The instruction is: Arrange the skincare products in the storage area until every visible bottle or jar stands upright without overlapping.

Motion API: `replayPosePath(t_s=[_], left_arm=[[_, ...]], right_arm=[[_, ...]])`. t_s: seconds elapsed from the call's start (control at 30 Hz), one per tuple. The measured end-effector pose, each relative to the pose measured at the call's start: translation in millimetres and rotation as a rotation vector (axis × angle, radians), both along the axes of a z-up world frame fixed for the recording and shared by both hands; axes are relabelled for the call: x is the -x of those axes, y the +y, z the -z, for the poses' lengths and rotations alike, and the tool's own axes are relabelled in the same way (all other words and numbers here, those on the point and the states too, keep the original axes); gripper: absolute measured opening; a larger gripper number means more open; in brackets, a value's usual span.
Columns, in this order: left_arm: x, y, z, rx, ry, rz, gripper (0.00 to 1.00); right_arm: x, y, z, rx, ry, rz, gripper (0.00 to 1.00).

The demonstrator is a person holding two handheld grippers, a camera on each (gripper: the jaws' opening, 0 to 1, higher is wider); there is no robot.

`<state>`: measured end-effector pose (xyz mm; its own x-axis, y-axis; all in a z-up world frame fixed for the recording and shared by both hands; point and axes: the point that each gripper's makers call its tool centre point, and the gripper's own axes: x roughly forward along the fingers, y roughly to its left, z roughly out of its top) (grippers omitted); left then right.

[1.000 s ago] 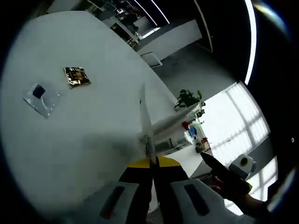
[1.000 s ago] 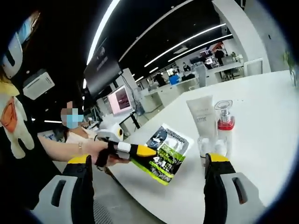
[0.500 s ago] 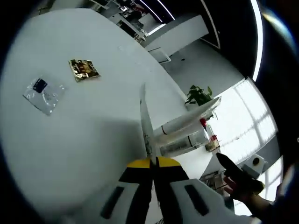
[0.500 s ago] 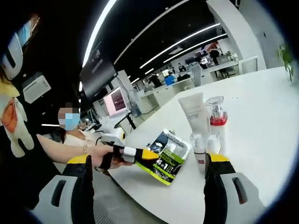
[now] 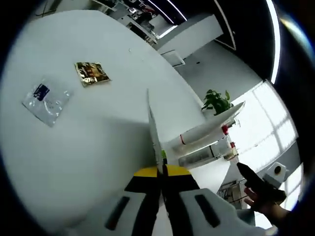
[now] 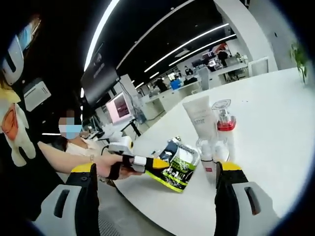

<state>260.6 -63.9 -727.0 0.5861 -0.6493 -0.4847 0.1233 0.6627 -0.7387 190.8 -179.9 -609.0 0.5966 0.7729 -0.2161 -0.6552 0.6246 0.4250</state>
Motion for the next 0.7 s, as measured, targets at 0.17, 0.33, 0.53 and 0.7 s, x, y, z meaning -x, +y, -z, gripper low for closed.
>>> replayPosePath(t_s=[0.17, 0.33, 0.53, 0.7], left_arm=[[-2.7, 4, 9.1, -0.052, 0.001, 0.004, 0.01], [-4.7, 9, 23.4, -0.153, -0.013, 0.038, 0.09], [-4.5, 8, 29.7, -0.212, -0.019, 0.067, 0.18], [-4.9, 9, 29.6, -0.252, -0.036, 0.096, 0.2]], right_arm=[[-1, -2, -0.1, -0.004, 0.001, 0.008, 1.0], [-2, -2, 0.2, -0.005, 0.003, 0.011, 1.0], [-2, -3, 0.4, -0.012, 0.007, 0.01, 1.0], [-2, -2, 0.5, -0.013, 0.008, 0.008, 1.0]])
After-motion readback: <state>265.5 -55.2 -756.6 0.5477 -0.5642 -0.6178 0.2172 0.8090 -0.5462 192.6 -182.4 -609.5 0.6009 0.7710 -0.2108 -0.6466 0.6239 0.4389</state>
